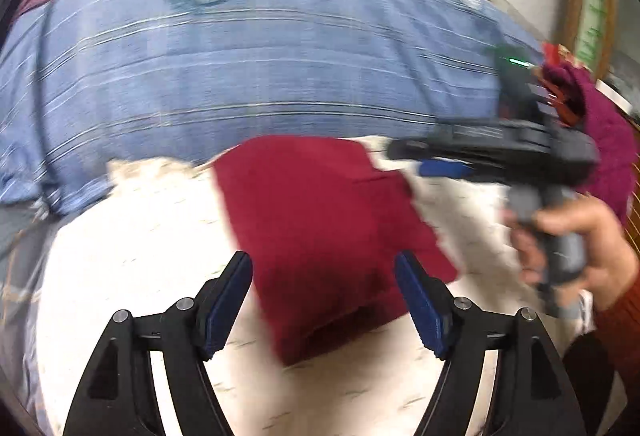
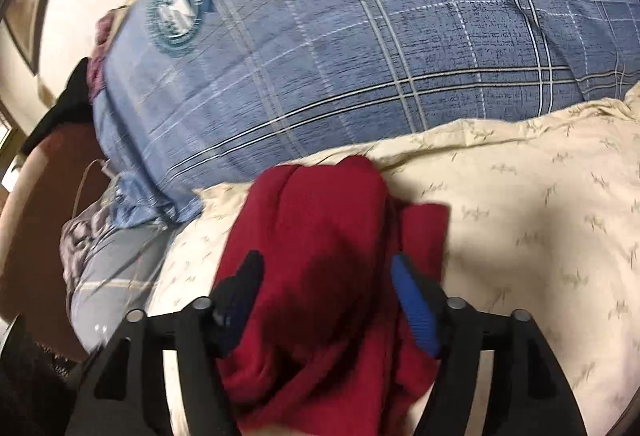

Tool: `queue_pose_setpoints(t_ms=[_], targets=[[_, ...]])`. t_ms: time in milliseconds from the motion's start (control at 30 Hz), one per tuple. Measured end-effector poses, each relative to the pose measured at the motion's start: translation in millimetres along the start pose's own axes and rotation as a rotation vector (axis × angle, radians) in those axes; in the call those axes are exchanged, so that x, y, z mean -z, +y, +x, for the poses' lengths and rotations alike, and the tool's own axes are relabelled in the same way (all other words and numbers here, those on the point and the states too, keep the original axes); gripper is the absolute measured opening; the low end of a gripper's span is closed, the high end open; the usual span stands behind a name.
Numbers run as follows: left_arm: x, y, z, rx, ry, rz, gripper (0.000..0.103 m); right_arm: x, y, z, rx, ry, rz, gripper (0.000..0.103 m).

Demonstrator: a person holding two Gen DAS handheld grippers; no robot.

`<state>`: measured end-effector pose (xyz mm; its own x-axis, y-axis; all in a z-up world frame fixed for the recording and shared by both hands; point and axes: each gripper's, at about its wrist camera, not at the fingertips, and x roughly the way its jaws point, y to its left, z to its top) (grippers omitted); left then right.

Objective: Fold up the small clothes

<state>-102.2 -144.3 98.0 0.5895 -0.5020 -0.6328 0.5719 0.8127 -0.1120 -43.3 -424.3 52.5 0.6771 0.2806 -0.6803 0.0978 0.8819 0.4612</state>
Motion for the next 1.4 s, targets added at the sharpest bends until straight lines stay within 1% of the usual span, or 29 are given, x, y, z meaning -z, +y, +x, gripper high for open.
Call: queue_pose_setpoints(t_ms=[67, 100, 167, 200, 233, 267, 300, 400, 433, 467, 500, 533, 567, 600, 633, 667, 700, 767, 800, 867, 900, 967, 1100, 1167, 1200, 1233, 1267, 1300, 1400], targets=[[7, 12, 5, -0.022, 0.038, -0.057, 0.072, 8, 3, 8, -0.015, 0.049, 0.020, 0.072], [10, 11, 7, -0.020, 0.048, -0.076, 0.072, 14, 6, 16, -0.019, 0.072, 0.033, 0.072], [14, 9, 12, -0.006, 0.066, -0.101, 0.072, 21, 9, 23, -0.016, 0.086, 0.029, 0.072], [14, 7, 14, -0.008, 0.073, -0.097, 0.072, 25, 9, 25, -0.004, 0.083, 0.020, 0.068], [15, 3, 15, -0.012, 0.081, -0.085, 0.072, 29, 9, 28, 0.016, 0.087, 0.010, 0.051], [15, 2, 15, -0.015, 0.086, -0.076, 0.072, 33, 10, 28, 0.057, 0.094, -0.018, 0.038], [18, -3, 15, -0.015, 0.090, -0.066, 0.072, 35, 11, 25, 0.066, 0.087, -0.036, 0.022], [15, -19, 16, -0.007, 0.068, -0.050, 0.073, 50, 12, -11, 0.007, 0.003, -0.048, 0.016], [15, -21, 14, -0.013, 0.055, -0.042, 0.073, 54, 10, -19, 0.008, -0.011, -0.054, 0.011], [17, -21, 12, -0.020, 0.052, -0.038, 0.073, 59, 8, -24, 0.017, -0.017, -0.061, 0.009], [21, -18, 15, -0.029, 0.054, -0.036, 0.073, 62, 6, -22, 0.040, -0.008, -0.071, 0.008], [21, -20, 22, -0.037, 0.068, -0.041, 0.073, 66, 2, -16, 0.084, 0.014, -0.082, 0.005], [26, -23, 20, -0.039, 0.078, -0.052, 0.073, 68, -2, -9, 0.120, 0.035, -0.079, 0.004], [26, -24, 26, -0.037, 0.087, -0.065, 0.073, 71, -9, -1, 0.172, 0.060, -0.074, 0.000], [28, -26, 30, -0.037, 0.097, -0.074, 0.073, 73, -11, 0, 0.177, 0.065, -0.072, 0.000], [30, -27, 35, -0.041, 0.102, -0.076, 0.073, 73, -12, -2, 0.155, 0.061, -0.061, 0.000], [32, -26, 44, -0.045, 0.103, -0.074, 0.073, 73, -12, -10, 0.107, 0.045, -0.032, 0.005], [33, -25, 54, -0.052, 0.110, -0.064, 0.073, 69, -12, -24, 0.052, 0.005, 0.013, 0.012], [35, -26, 57, -0.057, 0.115, -0.059, 0.073, 64, -12, -32, 0.034, -0.026, 0.034, 0.035], [36, -27, 64, -0.062, 0.125, -0.054, 0.073, 56, -11, -37, 0.003, -0.078, 0.065, 0.067], [36, -27, 67, -0.062, 0.126, -0.055, 0.073, 51, -11, -35, -0.021, -0.088, 0.082, 0.068], [37, -28, 70, -0.061, 0.124, -0.062, 0.073, 42, -8, -20, -0.039, -0.063, 0.106, 0.068], [37, -26, 74, -0.063, 0.130, -0.070, 0.074, 34, -10, 24, -0.023, 0.009, 0.163, 0.068], [36, -25, 75, -0.065, 0.134, -0.071, 0.074, 35, -13, 36, -0.025, 0.008, 0.198, 0.062], [36, -25, 75, -0.066, 0.134, -0.070, 0.074, 35, -12, 36, -0.019, -0.001, 0.195, 0.043], [35, -26, 75, -0.066, 0.134, -0.067, 0.074, 37, -11, 33, -0.008, -0.010, 0.182, 0.035], [35, -26, 75, -0.065, 0.136, -0.063, 0.074, 37, -9, 30, -0.001, -0.030, 0.169, 0.030], [35, -27, 75, -0.065, 0.137, -0.061, 0.073, 37, -7, 24, -0.004, -0.056, 0.157, 0.025], [34, -29, 72, -0.039, 0.142, -0.058, 0.073, 41, 1, 5, 0.020, -0.100, 0.097, 0.022]])
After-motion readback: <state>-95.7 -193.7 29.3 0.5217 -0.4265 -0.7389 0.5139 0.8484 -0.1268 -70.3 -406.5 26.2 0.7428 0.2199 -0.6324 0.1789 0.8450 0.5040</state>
